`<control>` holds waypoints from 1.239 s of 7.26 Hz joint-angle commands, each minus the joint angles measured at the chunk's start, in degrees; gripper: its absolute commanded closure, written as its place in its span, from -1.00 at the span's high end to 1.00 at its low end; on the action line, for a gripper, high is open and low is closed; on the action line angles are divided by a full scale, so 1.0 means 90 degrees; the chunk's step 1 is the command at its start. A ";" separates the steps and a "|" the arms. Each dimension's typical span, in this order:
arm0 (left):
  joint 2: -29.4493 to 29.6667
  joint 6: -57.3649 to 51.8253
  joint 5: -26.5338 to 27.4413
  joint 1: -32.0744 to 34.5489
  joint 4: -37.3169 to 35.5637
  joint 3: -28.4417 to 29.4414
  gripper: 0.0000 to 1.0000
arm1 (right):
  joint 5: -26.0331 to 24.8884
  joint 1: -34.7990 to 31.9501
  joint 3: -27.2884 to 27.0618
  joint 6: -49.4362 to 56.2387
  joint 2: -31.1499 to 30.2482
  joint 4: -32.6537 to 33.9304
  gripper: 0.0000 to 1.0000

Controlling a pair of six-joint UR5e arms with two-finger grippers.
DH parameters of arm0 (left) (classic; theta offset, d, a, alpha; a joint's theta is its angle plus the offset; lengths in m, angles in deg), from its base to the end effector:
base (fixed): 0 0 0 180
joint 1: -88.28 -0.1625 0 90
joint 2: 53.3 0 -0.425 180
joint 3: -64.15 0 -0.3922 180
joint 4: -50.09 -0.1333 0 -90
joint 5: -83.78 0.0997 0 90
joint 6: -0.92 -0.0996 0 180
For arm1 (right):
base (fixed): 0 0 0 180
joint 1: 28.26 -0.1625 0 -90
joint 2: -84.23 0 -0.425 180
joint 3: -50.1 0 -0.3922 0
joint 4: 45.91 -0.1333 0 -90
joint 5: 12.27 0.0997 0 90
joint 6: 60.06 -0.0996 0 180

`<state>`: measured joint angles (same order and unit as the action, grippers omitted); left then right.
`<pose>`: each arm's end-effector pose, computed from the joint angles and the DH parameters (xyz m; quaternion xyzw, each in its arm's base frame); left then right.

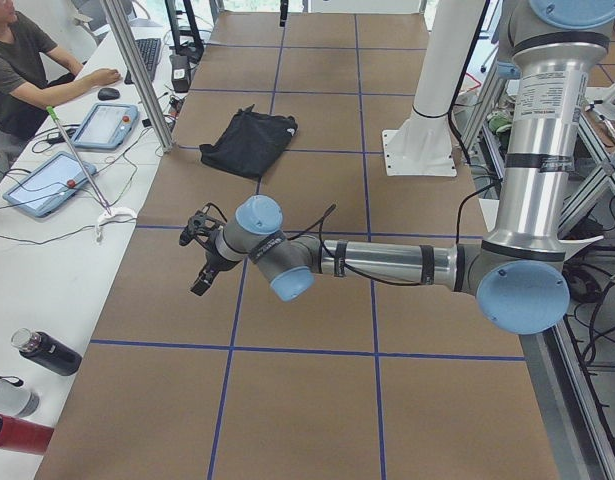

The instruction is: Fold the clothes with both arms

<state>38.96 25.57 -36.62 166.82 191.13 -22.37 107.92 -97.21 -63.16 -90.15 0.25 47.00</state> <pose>0.0258 -0.5446 0.5748 0.3127 0.3521 0.0092 0.8821 -0.1070 -0.5098 0.4262 0.0892 -0.3238 0.0149 0.9418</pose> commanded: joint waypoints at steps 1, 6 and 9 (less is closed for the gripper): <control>-0.0269 -0.0072 -0.0390 0.0063 -0.0463 -0.0035 1.00 | 0.0054 -0.0101 0.0036 0.0081 -0.0657 -0.0051 1.00; -0.0154 -0.3125 -0.0342 0.0637 -0.5691 -0.1793 1.00 | 0.1625 -0.1661 0.0757 0.2321 -0.1214 -0.0022 1.00; -0.0085 -0.3276 -0.1731 0.1331 -0.5974 -0.0490 1.00 | 0.2426 -0.2152 0.0807 0.2464 -0.1897 0.0037 1.00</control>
<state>38.05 -3.19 -45.25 176.68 137.94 -32.26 127.24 -115.01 -56.19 -68.47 -14.28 47.34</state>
